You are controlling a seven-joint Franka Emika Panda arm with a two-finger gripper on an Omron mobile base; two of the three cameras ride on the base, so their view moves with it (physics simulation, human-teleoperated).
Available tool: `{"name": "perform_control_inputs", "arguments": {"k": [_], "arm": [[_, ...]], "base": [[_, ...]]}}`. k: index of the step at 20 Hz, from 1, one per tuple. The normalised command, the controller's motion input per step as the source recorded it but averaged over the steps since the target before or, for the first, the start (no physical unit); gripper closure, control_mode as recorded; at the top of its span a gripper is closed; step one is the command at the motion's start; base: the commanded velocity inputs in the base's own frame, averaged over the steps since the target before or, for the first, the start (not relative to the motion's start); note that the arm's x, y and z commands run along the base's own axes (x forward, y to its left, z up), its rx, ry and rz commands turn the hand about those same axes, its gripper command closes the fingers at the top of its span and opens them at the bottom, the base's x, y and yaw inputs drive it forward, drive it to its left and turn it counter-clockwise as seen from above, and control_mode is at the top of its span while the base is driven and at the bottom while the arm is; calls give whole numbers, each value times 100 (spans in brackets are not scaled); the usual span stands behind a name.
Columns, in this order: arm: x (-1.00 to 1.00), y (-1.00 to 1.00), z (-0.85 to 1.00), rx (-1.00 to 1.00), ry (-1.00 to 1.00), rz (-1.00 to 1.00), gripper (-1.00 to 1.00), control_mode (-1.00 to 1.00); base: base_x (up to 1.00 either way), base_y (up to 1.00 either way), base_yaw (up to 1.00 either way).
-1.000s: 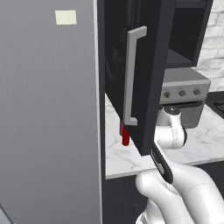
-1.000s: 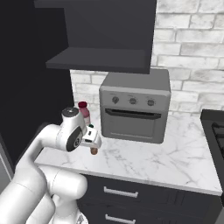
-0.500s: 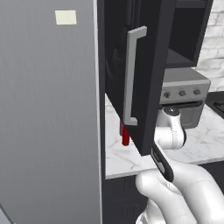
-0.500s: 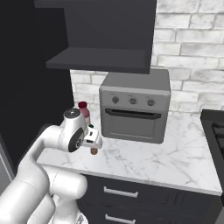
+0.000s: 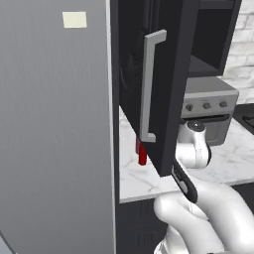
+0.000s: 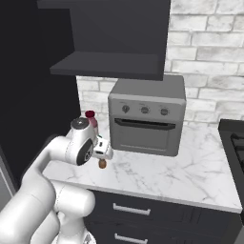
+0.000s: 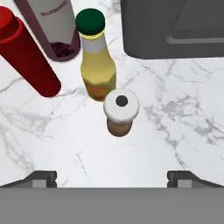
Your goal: There are various items on the counter. Only move the condiments/shakers into the cabinet.
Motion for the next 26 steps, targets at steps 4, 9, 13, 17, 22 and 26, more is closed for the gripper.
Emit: {"name": "perform_control_inputs", "arguments": {"k": [4, 9, 13, 17, 22, 26], "arm": [[12, 0, -17, 0, -1, 0, -100, -100], [2, 0, -28, -4, 0, 0, -100, -100], [0, 0, -32, -4, 0, 0, -100, -100], [0, 0, -27, -3, -2, 0, -100, -100], [0, 0, -24, 0, -5, 0, -100, -100], [3, 0, -22, 0, -8, 0, -100, -100]], "base": [[0, 0, 0], [0, 0, 0], [0, 0, 0], [0, 0, 0], [0, 0, 0], [0, 0, 0]]}}
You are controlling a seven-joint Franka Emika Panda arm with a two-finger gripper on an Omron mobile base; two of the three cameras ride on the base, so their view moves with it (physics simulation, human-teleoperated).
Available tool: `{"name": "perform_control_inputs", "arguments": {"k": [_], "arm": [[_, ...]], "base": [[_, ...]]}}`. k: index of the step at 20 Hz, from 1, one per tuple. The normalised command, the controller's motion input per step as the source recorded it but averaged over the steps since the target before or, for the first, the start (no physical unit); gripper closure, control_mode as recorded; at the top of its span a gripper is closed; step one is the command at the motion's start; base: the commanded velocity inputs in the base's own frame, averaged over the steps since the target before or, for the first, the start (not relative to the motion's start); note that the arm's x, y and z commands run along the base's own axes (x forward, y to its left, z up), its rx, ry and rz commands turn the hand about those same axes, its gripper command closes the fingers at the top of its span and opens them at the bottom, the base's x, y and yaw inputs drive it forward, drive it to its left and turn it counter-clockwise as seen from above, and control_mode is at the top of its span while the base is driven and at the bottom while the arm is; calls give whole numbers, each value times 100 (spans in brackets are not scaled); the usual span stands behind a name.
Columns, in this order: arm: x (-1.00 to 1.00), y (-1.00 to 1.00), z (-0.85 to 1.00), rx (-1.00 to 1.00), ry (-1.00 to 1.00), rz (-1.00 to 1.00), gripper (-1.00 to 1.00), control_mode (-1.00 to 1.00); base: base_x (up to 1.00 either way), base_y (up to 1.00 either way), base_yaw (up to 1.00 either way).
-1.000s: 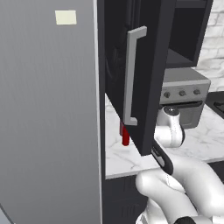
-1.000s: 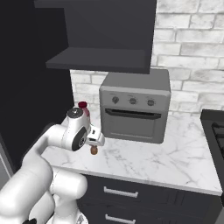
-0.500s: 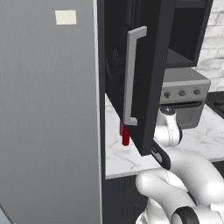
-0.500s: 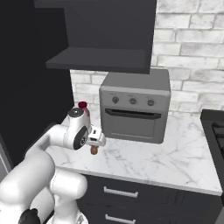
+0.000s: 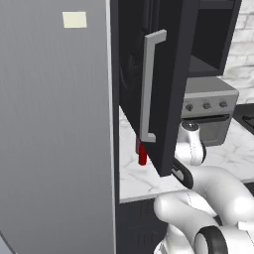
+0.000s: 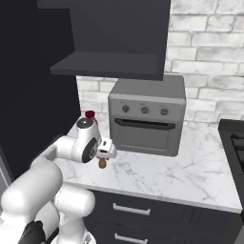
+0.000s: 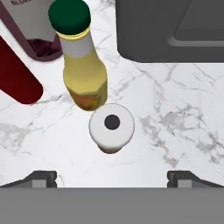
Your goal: There are various items on the counter. Only move the condiments/shakers into the cabinet.
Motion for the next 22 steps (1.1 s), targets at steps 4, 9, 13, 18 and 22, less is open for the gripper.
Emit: {"name": "perform_control_inputs", "arguments": {"k": [4, 9, 13, 18, 22], "arm": [[5, 0, -21, 0, -9, 0, -100, -100], [6, 0, -26, 0, -9, 0, -100, -100], [0, 0, -29, 0, -7, 0, -100, -100], [-1, 0, -28, 0, -2, 0, -100, -100], [0, 1, -17, 0, -2, 0, -100, -100]], "base": [[0, 0, 0], [0, 0, 0], [0, 0, 0], [0, 0, 0], [0, 0, 0]]}}
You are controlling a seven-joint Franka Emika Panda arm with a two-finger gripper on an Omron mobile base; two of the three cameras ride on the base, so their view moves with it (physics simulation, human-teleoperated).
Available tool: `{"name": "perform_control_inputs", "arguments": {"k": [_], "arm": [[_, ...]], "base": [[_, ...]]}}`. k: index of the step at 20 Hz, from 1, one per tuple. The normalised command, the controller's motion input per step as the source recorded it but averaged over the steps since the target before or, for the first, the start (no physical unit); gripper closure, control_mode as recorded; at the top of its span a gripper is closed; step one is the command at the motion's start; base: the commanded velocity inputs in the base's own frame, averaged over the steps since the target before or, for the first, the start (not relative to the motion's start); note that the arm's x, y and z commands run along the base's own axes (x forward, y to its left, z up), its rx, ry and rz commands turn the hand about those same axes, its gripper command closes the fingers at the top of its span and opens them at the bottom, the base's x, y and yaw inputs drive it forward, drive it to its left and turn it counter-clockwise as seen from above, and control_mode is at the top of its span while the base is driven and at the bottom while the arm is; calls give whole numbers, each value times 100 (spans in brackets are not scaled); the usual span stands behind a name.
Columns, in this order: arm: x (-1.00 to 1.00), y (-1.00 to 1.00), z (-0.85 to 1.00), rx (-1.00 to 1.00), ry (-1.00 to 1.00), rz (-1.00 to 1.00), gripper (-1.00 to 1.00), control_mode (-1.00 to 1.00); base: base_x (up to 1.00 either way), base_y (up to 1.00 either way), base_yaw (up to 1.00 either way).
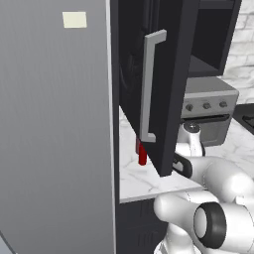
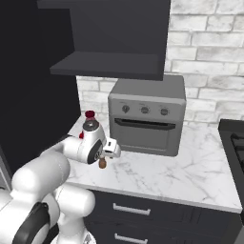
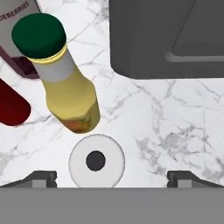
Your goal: There are various items on the counter. Only move the condiments/shakers into the cabinet.
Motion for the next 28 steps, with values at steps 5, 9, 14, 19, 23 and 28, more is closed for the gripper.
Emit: {"name": "perform_control_inputs", "arguments": {"k": [5, 9, 14, 19, 23, 28], "arm": [[0, 6, -14, 0, -1, 0, -100, -100], [0, 11, -25, 0, 0, 0, -100, -100], [0, 1, -21, 0, -3, 0, -100, -100], [0, 0, -9, 0, -2, 0, 100, -100], [0, 0, 0, 0, 0, 0, 100, -100], [-4, 0, 8, 0, -2, 0, 100, -100]], "base": [[0, 0, 0], [0, 0, 0], [0, 0, 0], [0, 0, 0], [0, 0, 0], [0, 0, 0]]}}
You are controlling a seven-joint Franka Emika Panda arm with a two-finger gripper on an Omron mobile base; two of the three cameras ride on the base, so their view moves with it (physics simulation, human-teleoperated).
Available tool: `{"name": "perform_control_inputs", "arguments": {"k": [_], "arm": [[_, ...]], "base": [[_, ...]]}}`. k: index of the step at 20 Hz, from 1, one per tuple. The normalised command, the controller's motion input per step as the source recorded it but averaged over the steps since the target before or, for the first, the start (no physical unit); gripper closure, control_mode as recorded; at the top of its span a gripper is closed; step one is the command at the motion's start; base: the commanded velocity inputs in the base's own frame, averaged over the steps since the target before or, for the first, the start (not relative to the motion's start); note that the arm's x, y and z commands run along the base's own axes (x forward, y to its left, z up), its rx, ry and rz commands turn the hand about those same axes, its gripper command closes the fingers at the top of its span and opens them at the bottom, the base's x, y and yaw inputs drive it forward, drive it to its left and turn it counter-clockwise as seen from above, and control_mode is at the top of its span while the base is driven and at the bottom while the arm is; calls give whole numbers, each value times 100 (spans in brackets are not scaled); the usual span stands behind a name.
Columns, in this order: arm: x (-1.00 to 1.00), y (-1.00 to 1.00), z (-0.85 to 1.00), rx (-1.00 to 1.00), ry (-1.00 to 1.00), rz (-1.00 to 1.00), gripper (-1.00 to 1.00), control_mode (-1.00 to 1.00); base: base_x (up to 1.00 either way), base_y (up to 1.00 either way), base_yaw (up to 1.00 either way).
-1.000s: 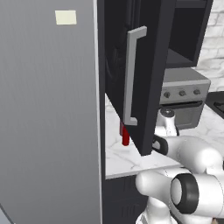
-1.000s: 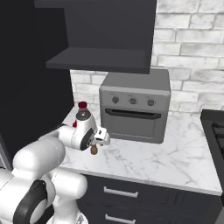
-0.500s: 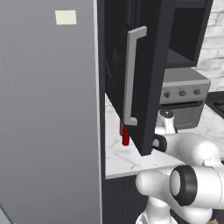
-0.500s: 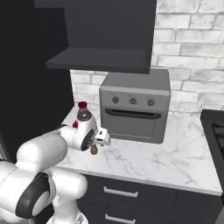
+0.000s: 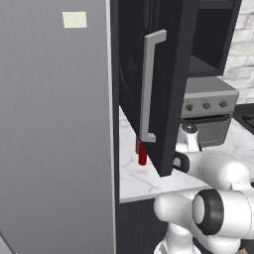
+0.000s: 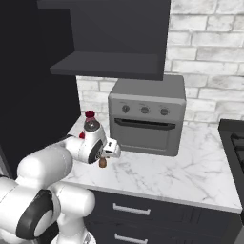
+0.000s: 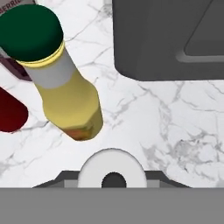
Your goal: There are various items on the counter. Only move the condiments/shakers into the cabinet.
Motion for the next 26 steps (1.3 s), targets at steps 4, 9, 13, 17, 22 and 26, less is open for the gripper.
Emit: {"name": "perform_control_inputs", "arguments": {"k": [4, 9, 13, 17, 22, 26], "arm": [[-14, 4, 81, 0, -18, -6, 100, -100], [-16, 3, 100, -3, -21, -11, 100, -100], [-7, 2, 100, -4, -17, -7, 100, -100], [-9, 0, 100, -6, -8, -15, 100, -100], [-7, 0, 100, -5, -2, -13, 100, -100], [0, 0, 100, 0, 0, -8, 100, -100]], "base": [[0, 0, 0], [0, 0, 0], [0, 0, 0], [0, 0, 0], [0, 0, 0], [0, 0, 0]]}}
